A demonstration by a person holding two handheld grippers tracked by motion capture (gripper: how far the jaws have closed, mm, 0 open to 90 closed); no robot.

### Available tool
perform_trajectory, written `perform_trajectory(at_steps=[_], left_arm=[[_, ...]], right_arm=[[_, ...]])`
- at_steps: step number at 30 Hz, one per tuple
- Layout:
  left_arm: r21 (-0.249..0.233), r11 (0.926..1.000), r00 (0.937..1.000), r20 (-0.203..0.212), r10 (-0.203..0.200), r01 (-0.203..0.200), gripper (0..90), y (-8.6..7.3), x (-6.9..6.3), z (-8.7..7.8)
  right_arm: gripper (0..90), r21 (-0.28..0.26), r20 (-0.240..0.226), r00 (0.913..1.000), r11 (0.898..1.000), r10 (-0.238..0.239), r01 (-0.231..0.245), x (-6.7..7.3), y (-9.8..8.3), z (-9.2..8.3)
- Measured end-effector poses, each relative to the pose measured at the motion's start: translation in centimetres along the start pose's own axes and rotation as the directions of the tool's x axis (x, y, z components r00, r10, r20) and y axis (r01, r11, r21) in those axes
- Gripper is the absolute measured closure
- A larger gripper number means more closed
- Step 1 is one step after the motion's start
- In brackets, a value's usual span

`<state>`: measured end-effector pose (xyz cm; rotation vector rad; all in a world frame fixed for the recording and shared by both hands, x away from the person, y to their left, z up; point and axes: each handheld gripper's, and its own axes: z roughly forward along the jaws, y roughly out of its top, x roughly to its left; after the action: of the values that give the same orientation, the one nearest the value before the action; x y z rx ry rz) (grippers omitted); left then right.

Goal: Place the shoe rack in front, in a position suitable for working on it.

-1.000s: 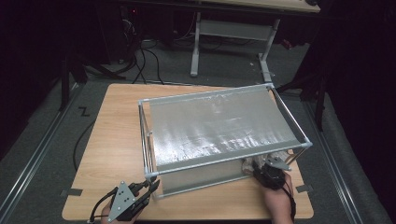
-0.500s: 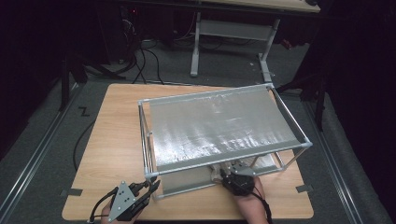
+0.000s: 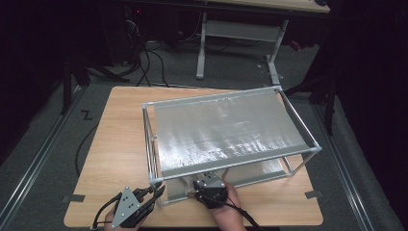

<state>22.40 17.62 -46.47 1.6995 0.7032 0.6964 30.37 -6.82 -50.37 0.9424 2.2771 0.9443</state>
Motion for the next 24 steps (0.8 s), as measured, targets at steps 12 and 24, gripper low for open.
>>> perform_trajectory(at_steps=[12, 24], left_arm=[[-0.001, 1.0000, 1.0000, -0.001, 0.003, -0.003, 78.6, 0.0, 0.0, 0.0], [0.001, 0.9999, 0.9999, 0.000, 0.011, -0.011, 78.5, 0.0, 0.0, 0.0]], right_arm=[[55.0, -0.047, -0.114, 0.9890, 0.995, -0.094, 0.089, 5.8, 1.9, 0.6], [54.7, -0.061, -0.115, 0.9866, 0.992, -0.115, 0.109, 5.4, 1.7, 0.6]])
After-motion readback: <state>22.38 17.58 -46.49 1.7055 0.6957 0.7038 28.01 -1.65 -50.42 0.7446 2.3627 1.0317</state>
